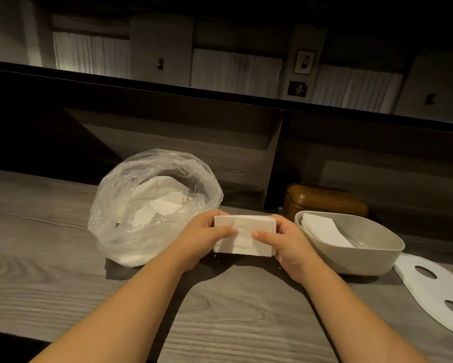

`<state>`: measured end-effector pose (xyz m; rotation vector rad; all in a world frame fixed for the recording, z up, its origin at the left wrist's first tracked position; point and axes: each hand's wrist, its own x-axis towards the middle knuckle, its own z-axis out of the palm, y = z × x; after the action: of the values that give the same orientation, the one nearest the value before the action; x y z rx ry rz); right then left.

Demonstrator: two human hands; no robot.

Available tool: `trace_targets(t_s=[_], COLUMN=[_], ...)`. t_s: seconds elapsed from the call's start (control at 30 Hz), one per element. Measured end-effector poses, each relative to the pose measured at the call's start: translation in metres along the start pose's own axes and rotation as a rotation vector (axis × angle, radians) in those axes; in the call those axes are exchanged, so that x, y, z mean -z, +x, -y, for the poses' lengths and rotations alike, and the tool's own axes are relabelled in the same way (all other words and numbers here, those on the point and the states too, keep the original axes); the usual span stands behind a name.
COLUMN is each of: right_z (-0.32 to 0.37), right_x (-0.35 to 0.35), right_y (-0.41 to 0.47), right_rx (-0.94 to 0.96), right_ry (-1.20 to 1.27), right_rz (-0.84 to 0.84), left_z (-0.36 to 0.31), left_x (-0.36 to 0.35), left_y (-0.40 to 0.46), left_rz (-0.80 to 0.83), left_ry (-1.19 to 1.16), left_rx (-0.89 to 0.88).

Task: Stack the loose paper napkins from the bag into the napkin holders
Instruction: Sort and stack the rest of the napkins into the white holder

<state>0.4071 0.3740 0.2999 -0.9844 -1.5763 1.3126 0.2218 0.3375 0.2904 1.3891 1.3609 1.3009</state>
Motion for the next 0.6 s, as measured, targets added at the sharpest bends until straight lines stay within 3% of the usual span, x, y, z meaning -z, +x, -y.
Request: trace_targets(t_s=[0.27,0.33,0.43,0.6], right_z=[0.005,0.004,0.0,-0.004], right_x=[-0.007,-0.009,-0.009,0.0], right_y=[0.005,0.006,0.007,0.004], right_rx=[-0.035,-0.027,0.01,0.103], right_ry=[0.122,0.025,-0.258,-0.233], right_rz=[-0.06,-0.063,-0.034,-0.031], left_z=[-0.007,-0.004,-0.003,-0.004], left_x=[-0.003,-0.007,-0.012,-0.007], left_y=[0.001,0.001,-0.003,-0.005], left_rz=[-0.052,-0.061,0.024,0.163], left_ry=[-0.364,-0.299,0.007,-0.005], left_rx=[0.128,0.105,-0.02,-0.186])
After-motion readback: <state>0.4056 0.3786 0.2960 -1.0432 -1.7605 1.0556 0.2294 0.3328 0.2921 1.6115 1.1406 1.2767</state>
